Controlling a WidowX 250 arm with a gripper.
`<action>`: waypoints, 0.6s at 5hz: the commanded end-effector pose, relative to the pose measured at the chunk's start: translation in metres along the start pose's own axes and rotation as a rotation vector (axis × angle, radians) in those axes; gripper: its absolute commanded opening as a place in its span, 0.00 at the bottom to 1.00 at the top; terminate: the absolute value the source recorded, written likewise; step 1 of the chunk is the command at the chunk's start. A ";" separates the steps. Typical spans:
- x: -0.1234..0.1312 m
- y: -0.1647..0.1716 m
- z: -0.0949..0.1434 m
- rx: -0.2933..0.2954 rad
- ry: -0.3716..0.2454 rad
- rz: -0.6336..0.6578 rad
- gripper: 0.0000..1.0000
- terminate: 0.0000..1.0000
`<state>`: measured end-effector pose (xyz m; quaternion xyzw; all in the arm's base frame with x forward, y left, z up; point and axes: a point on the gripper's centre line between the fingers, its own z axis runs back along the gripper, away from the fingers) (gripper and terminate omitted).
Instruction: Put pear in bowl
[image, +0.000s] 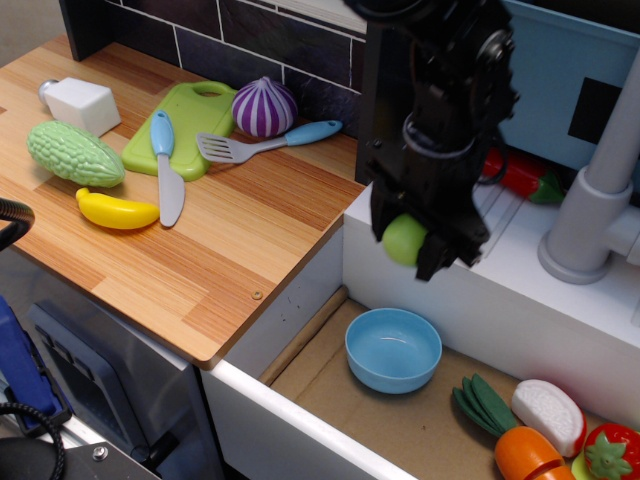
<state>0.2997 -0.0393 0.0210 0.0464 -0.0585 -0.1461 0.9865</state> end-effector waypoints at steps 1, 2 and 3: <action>0.007 0.008 0.011 -0.008 -0.106 -0.005 1.00 0.00; 0.007 0.008 0.011 -0.008 -0.106 -0.005 1.00 0.00; 0.007 0.008 0.011 -0.008 -0.106 -0.005 1.00 1.00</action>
